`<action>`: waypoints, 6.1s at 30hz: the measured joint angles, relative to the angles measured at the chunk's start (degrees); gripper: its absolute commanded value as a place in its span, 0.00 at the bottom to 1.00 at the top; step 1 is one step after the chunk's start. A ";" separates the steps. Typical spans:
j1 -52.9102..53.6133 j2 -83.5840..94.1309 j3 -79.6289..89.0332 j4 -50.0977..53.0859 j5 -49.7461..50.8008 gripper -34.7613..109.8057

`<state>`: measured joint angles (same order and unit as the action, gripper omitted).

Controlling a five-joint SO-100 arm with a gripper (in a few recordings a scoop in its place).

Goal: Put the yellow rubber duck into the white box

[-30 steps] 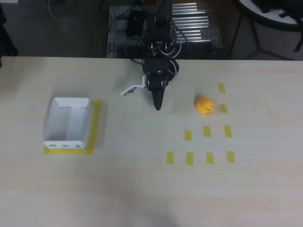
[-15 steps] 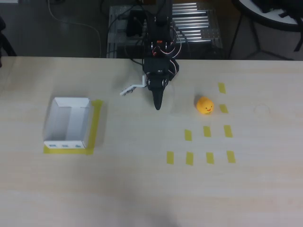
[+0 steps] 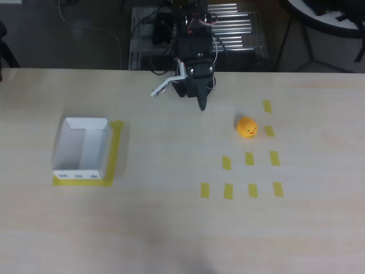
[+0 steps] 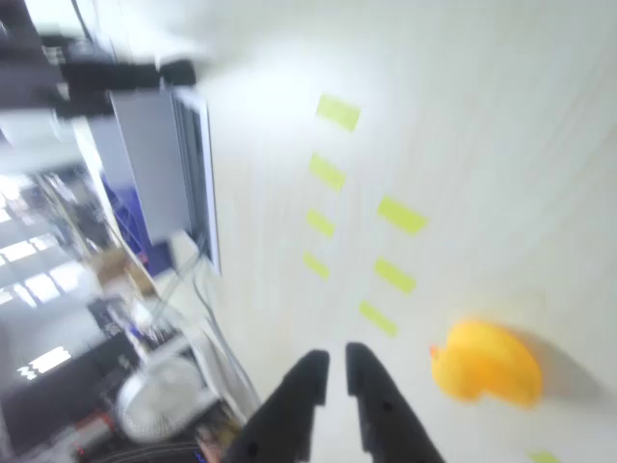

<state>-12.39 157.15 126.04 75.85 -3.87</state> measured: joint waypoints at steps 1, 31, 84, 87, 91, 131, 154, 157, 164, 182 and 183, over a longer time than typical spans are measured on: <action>-1.58 -2.20 -2.37 1.58 -0.79 0.24; -28.13 -33.93 -4.48 9.23 -27.51 0.56; -31.99 -55.37 3.08 -15.47 -23.73 0.25; -32.34 -55.37 3.08 -16.70 -22.68 0.24; -32.96 -55.46 2.64 -16.87 -21.27 0.24; 34.54 -30.59 -23.12 -12.04 -11.95 0.24; 55.02 -72.69 -48.34 -14.06 -18.37 0.24; 57.22 -73.65 -48.87 -14.68 -19.25 0.24; 60.38 -76.20 -48.87 -21.27 -21.80 0.24; 60.29 -92.90 -56.60 -26.10 -26.46 0.24; 59.94 -93.52 -57.66 -25.58 -26.46 0.24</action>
<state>47.55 63.63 68.38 50.27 -30.32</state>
